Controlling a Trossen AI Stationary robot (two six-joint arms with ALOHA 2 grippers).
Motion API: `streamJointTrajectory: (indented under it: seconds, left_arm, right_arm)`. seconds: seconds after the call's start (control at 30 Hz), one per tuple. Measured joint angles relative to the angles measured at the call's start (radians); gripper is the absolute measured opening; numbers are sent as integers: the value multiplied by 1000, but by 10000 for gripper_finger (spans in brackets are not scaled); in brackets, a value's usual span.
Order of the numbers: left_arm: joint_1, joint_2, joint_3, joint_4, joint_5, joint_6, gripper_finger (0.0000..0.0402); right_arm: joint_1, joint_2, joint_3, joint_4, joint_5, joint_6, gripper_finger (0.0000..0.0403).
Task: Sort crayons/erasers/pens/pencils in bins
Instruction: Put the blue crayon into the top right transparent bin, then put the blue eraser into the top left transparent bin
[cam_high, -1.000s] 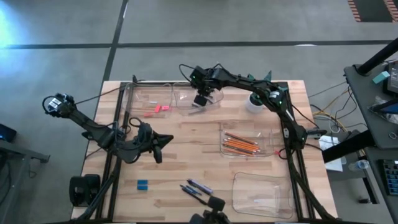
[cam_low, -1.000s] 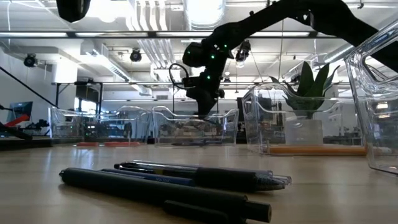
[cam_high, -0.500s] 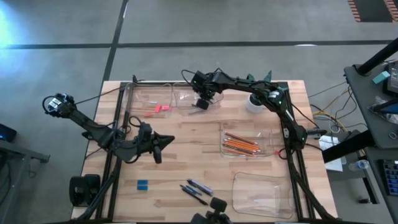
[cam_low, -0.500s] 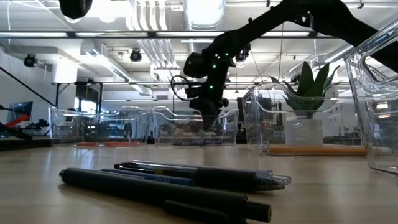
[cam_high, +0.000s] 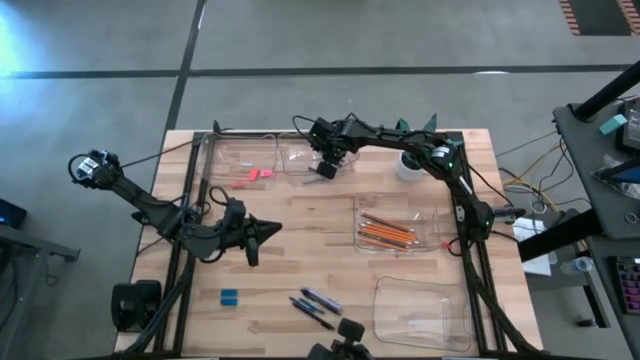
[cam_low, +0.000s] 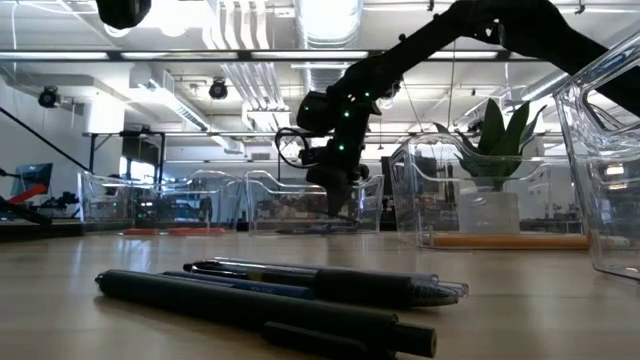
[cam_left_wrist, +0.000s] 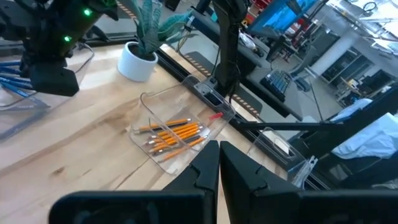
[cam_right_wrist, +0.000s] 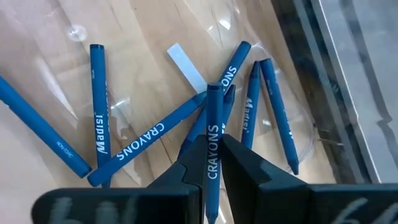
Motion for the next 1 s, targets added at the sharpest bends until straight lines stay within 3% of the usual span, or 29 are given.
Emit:
streamJointTrajectory:
  seconds: [0.27, 0.63, 0.8, 1.0]
  left_arm:
    - [0, 0, 0, 0, 53, 2, 0]
    - [-1, 9, 0, -17, 139, 13, 0]
    - [0, 43, 0, -18, 216, 12, 0]
    - [3, 88, 1, -17, 222, 34, 28]
  right_arm:
    - [0, 0, 3, -13, 0, 12, 47]
    - [0, -6, 6, -11, 10, 12, 152]
    - [0, -63, 6, -17, 11, 58, 174]
    - [2, -163, 7, -29, 10, 126, 180]
